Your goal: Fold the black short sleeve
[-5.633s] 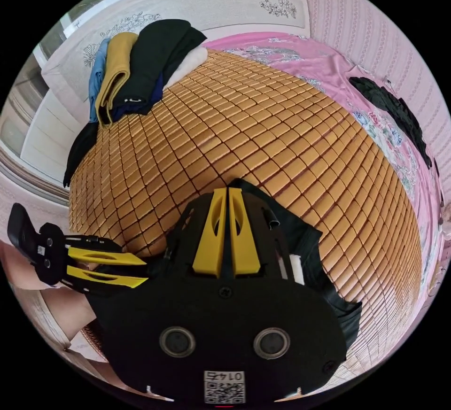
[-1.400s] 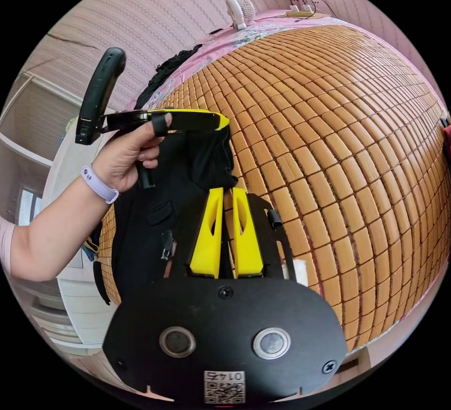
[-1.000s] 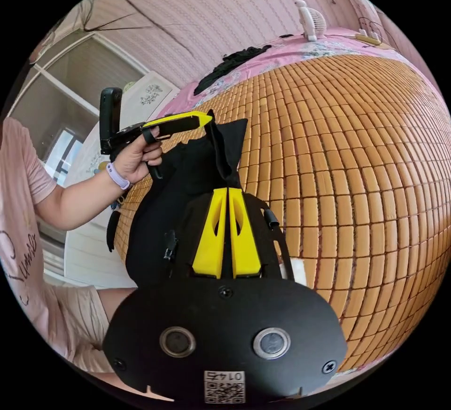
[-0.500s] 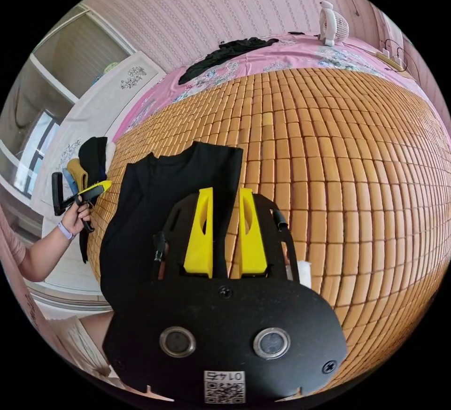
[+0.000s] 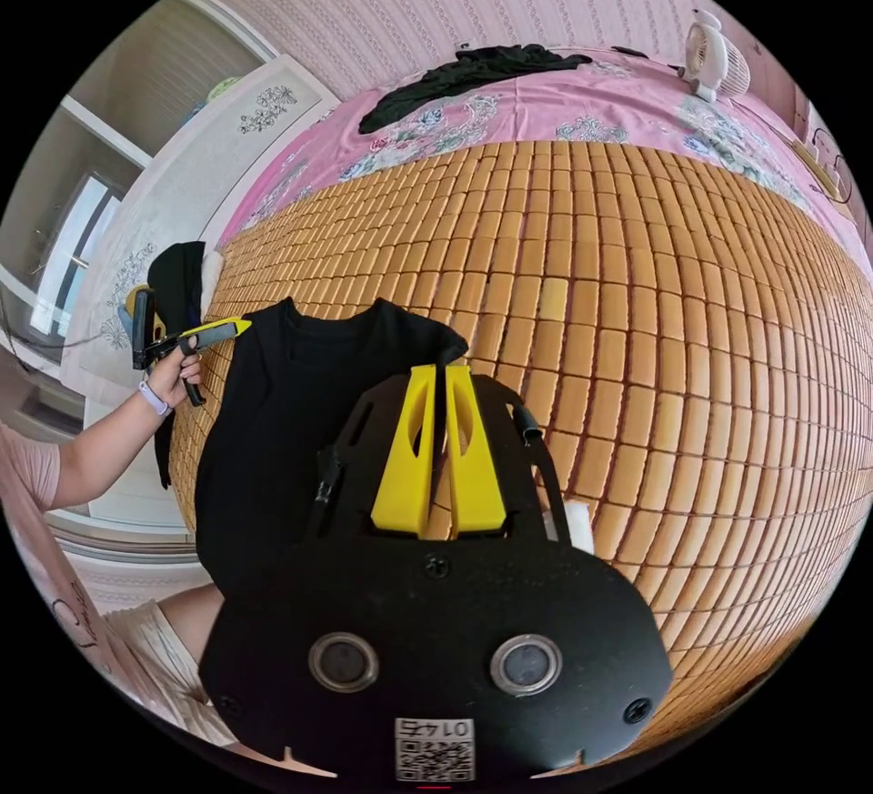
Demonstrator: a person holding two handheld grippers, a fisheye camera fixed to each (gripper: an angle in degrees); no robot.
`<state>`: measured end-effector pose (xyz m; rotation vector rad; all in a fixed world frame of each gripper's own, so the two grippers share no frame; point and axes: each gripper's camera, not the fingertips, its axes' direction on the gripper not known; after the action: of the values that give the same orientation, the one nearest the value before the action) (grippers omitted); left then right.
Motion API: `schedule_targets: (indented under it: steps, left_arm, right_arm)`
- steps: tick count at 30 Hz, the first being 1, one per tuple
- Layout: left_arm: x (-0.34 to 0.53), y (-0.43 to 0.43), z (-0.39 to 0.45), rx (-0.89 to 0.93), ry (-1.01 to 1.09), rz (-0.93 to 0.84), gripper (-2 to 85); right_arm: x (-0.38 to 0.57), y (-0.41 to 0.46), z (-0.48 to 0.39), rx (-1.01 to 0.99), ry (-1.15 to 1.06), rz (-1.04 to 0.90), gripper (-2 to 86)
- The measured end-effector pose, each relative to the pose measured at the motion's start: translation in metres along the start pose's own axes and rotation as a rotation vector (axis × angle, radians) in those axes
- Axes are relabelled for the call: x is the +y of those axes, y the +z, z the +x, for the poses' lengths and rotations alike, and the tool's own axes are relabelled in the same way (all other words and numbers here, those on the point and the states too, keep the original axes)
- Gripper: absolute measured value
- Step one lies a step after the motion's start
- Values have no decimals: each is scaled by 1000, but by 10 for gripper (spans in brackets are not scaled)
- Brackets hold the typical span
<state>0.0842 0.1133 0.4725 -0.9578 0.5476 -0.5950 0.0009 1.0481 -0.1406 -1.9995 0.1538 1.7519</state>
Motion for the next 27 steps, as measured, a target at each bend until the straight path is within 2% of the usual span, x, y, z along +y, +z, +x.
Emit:
schedule_targets:
  steps: [7, 13, 17, 21, 25, 27]
  left_arm:
    - [-32, -52, 6, 86, 24, 178, -6]
    - [18, -125, 37, 138, 195, 208, -5]
    - [99, -166, 45, 223, 222, 139, -1]
    - [174, -178, 57, 286, 203, 11, 16]
    - [257, -138, 61, 186, 59, -242, 49]
    - [279, -125, 57, 173, -45, -318, 49]
  right_arm:
    - [-17, -54, -7, -44, -17, 162, 9]
    - [37, -99, -48, -212, -161, 146, 10]
    - [103, -117, -69, -213, -160, 71, 13]
    - [186, -102, -85, -220, -91, -141, 24]
    - [262, -47, -80, -81, 89, -378, 45]
    - [279, -42, -85, -60, 141, -368, 57]
